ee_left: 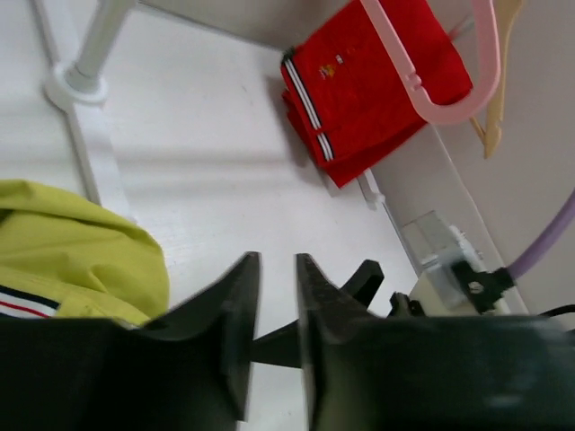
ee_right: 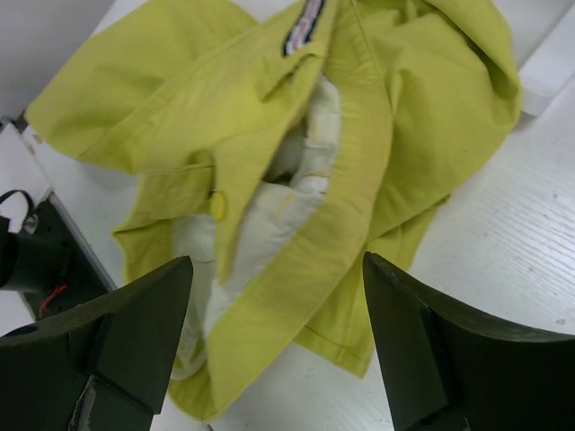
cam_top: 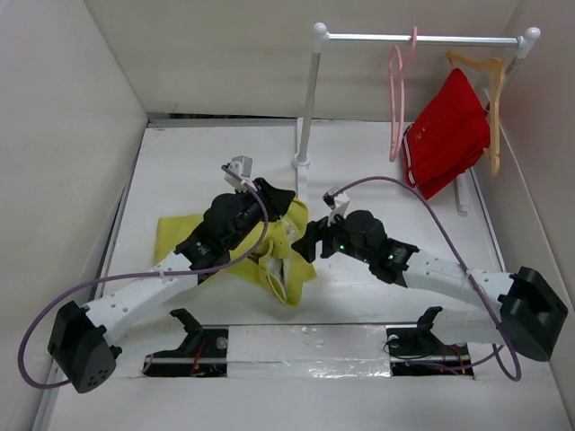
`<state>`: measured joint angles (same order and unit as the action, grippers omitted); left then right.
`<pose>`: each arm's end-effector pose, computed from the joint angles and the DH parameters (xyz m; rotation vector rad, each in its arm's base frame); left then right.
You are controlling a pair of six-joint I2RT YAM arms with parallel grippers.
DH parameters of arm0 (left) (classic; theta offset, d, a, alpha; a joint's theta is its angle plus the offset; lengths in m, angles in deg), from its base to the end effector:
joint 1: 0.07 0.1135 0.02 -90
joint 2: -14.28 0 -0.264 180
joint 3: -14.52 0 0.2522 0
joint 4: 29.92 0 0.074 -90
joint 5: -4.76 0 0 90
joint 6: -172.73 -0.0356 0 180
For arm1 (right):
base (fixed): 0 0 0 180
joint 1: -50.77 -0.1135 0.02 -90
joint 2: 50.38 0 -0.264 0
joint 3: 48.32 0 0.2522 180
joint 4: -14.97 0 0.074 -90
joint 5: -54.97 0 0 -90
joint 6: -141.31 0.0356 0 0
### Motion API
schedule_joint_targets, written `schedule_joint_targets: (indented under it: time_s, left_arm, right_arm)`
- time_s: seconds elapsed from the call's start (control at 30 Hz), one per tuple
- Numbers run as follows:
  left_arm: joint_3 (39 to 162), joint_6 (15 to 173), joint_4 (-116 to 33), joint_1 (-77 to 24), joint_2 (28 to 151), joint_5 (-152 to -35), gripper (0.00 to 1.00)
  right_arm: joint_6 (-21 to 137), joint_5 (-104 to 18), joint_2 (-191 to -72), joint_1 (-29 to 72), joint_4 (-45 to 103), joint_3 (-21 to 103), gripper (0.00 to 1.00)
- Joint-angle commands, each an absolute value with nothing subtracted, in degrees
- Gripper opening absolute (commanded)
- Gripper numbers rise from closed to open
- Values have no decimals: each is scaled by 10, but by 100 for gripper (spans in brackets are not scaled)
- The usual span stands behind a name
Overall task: Place the trousers on the hanger
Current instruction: Flatten out the trousers at the center of the board.
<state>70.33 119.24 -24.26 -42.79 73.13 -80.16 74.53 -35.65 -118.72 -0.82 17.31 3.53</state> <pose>0.1819 -0.1636 0.3311 0.0126 1.6174 -1.0232 0.1663 0.2103 0.2519 -0.4982 1.9392 0.8788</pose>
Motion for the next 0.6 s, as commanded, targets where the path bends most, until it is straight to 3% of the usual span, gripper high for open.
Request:
schedule_joint_targets:
  time_s: [0.0,0.17,0.27,0.3,0.37,0.4,0.5,0.57]
  left_arm:
    - [721,1180,-245,-430,700,-661,25]
    - [646,1220,-286,-430,673,-641,35]
    - [598,1244,-340,-430,620,-593,47]
    - [590,1246,-357,-430,592,-582,55]
    - [572,1260,-421,-430,567,-549,62]
    - [569,1262,-435,-425,549,-543,65]
    - [559,1281,-512,-414,524,-532,68]
    - [541,1292,-530,-414,510,-531,68]
  right_arm:
    - [761,-406,-1209,15,91,22,83]
    - [748,-466,-1282,28,59,48,83]
    - [755,-483,-1309,28,12,42,83]
    - [756,-488,-1315,28,4,40,79]
    - [757,-501,-1326,28,-12,39,74]
    - [757,-504,-1328,28,-18,36,48]
    - [764,-494,-1285,45,-42,4,9]
    - [769,-464,-1242,52,-36,-18,6]
